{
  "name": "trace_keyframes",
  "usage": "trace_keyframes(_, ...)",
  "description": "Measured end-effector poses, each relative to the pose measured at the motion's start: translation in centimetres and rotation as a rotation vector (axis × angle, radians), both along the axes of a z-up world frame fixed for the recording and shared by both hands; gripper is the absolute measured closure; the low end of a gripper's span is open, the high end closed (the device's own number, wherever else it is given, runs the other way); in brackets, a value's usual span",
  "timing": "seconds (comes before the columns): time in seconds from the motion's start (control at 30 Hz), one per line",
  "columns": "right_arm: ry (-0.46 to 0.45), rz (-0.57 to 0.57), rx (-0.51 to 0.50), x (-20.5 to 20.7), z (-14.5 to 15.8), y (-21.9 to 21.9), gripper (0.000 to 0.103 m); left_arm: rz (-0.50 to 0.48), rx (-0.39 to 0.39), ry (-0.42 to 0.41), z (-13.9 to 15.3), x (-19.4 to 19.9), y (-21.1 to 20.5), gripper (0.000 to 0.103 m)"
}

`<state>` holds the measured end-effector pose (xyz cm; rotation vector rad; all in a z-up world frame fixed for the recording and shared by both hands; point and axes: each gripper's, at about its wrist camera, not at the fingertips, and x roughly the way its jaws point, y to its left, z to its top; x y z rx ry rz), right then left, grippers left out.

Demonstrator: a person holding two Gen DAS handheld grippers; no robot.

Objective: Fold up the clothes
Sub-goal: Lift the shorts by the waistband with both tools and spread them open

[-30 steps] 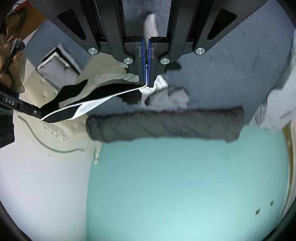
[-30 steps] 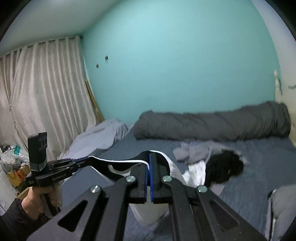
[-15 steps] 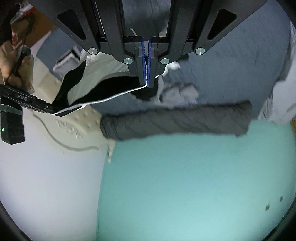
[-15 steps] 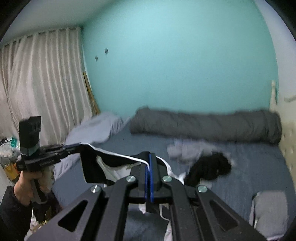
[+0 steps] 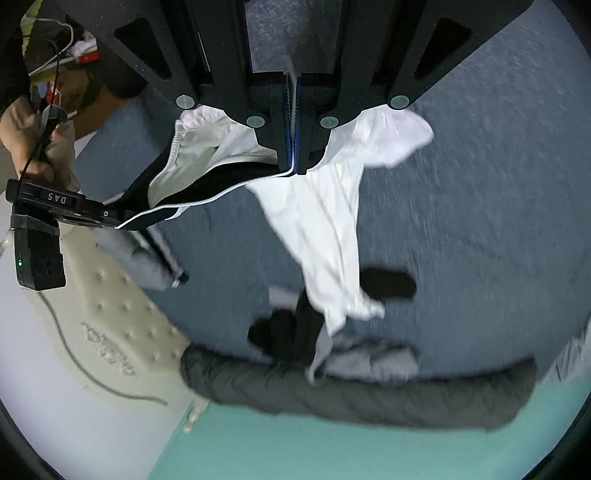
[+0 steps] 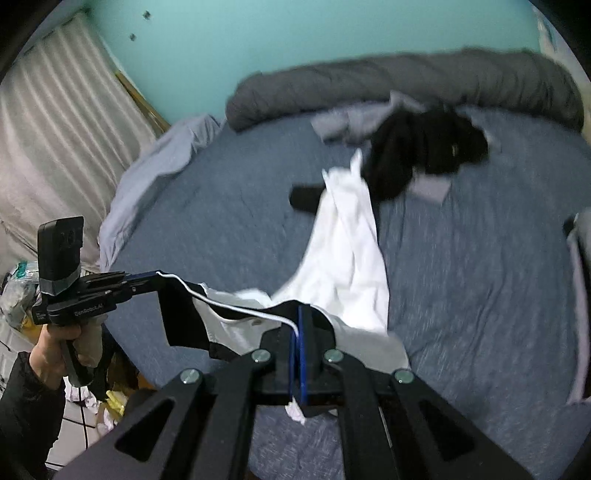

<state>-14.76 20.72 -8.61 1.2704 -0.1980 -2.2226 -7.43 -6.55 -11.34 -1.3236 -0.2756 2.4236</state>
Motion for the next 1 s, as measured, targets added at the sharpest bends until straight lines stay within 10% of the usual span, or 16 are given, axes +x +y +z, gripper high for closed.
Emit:
trace_keyframes(0.47,-0.203,0.05,0.082,-1.0,-11.0,-0.3,0.102,-0.037,0.011,-0.21,-11.3,-0.6,1.1,0.102)
trace_keyframes(1.0,-0.259,0.033,0.088,-1.3,-14.3,0.8,0.099,-0.067,-0.002,-0.263,-13.4,-1.4,1.1,0.1)
